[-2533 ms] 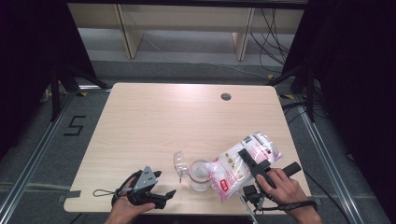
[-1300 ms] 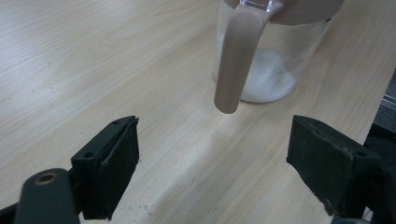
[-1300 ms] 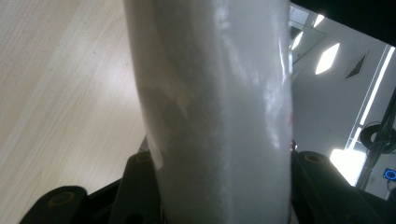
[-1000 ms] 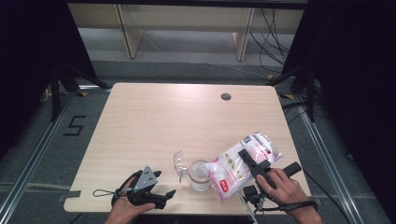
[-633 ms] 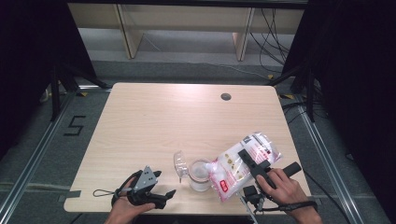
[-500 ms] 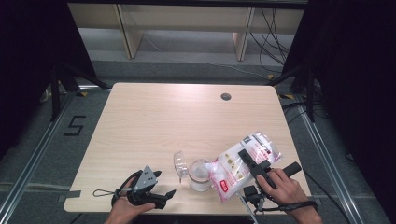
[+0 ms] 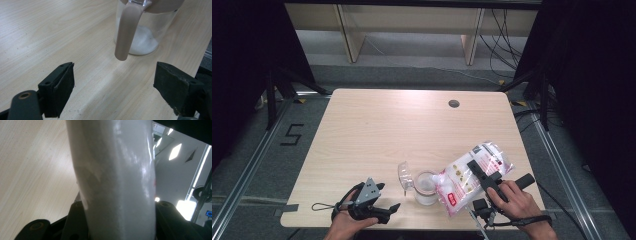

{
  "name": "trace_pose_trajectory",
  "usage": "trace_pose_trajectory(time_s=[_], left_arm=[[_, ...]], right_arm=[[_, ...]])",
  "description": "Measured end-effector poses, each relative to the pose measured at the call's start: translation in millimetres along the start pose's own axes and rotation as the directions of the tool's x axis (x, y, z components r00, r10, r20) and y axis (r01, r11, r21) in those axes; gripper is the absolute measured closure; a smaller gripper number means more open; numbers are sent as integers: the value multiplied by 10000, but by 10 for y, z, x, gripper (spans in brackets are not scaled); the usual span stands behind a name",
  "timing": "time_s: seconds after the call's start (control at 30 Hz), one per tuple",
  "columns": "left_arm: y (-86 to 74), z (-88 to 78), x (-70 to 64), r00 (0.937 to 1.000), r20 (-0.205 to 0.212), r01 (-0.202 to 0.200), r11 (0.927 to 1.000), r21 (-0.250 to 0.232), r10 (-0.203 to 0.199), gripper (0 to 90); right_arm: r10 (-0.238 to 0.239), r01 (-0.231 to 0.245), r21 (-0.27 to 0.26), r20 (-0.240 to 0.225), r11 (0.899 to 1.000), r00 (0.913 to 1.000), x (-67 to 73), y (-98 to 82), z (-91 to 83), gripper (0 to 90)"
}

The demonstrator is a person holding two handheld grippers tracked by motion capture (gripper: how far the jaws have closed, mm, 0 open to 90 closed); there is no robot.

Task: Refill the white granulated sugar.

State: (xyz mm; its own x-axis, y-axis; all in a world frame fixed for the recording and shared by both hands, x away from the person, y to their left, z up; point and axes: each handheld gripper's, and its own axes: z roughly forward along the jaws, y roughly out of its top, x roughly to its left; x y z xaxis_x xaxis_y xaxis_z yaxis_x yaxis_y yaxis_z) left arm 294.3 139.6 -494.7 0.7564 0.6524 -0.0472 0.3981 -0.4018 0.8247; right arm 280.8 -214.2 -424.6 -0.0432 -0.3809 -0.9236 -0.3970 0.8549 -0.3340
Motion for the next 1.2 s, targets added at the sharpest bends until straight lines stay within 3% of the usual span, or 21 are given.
trace_pose_trajectory(time_s=[0.2, 0.3, 0.63, 0.67, 0.73, 1.2], left_arm=[[0, 1, -1, 10000, 0, 2, 10000, -1, -2, 165], [0, 1, 0, 10000, -5, -4, 10000, -2, 4, 165], [1, 0, -1, 10000, -1, -1, 10000, 6, 1, 165], [1, 0, -1, 10000, -2, 2, 10000, 2, -2, 165], [1, -1, 1, 10000, -3, -9, 10000, 1, 9, 165], [0, 1, -1, 10000, -1, 6, 10000, 2, -6, 165]], right_arm=[[-40, 40, -6, 59, 10000, 10000, -15, -4, -9, 637], [-277, 279, -162, 135, 9995, 9995, -41, -7, -2, 639], [-260, 261, -165, 80, 9995, 9996, -36, -8, 2, 642], [38, -38, -35, -39, 10000, 10000, -12, -12, -5, 642], [-187, 188, -78, 44, 9998, 9998, -30, -13, -5, 642], [-51, 52, -64, 103, 10000, 9999, -33, -14, -14, 645]])
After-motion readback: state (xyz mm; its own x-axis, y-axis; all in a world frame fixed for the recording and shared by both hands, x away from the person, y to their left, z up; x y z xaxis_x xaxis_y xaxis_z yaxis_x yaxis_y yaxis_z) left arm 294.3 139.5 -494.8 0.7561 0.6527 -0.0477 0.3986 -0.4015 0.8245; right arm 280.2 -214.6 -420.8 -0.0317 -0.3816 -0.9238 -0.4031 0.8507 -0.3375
